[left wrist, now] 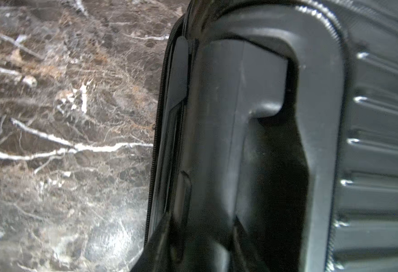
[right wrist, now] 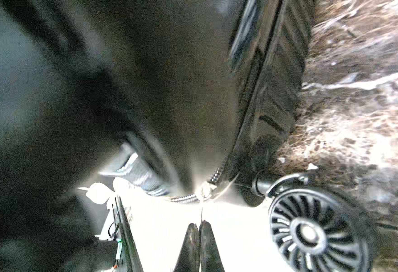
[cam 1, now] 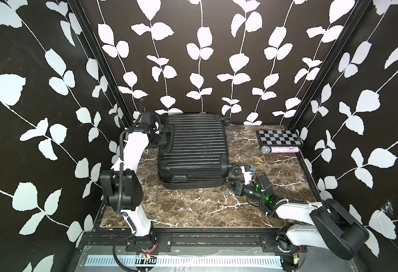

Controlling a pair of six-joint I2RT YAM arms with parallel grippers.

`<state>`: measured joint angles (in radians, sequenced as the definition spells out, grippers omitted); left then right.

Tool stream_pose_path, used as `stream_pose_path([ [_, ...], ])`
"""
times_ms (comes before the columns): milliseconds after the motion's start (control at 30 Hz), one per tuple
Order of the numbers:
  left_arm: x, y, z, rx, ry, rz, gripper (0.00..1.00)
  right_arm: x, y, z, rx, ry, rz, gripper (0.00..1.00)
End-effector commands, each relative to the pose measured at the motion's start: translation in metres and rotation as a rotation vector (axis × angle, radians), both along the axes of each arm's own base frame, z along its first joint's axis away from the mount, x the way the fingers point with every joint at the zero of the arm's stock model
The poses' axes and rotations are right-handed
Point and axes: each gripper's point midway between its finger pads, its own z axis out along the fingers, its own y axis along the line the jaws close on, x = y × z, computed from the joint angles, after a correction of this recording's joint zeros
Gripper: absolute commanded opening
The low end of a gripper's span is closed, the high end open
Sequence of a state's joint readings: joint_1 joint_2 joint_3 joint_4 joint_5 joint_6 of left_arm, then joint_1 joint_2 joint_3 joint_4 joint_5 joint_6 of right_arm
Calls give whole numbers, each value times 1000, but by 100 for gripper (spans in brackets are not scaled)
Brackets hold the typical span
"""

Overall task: Close the suitcase zippers
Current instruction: Zip the zipper on the suitcase.

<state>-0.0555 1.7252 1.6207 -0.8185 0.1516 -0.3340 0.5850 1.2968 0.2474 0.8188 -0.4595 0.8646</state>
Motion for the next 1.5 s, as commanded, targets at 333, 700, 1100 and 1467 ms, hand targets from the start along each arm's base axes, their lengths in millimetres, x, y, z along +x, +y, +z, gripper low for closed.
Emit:
stream_pose_path([
  [333, -4, -27, 78, -256, -270, 234, 0, -19, 47, 55, 147, -126, 129, 0],
  [700, -29, -22, 66, -257, -281, 308, 0, -3, 41, 59, 136, -144, 38, 0],
  [1100, -60, -50, 35, -363, -243, 319, 0, 40, -15, 54, 29, -112, -31, 0],
  [1467, -46, -58, 46, -371, -280, 309, 0, 11, 5, 54, 41, -76, 111, 0],
])
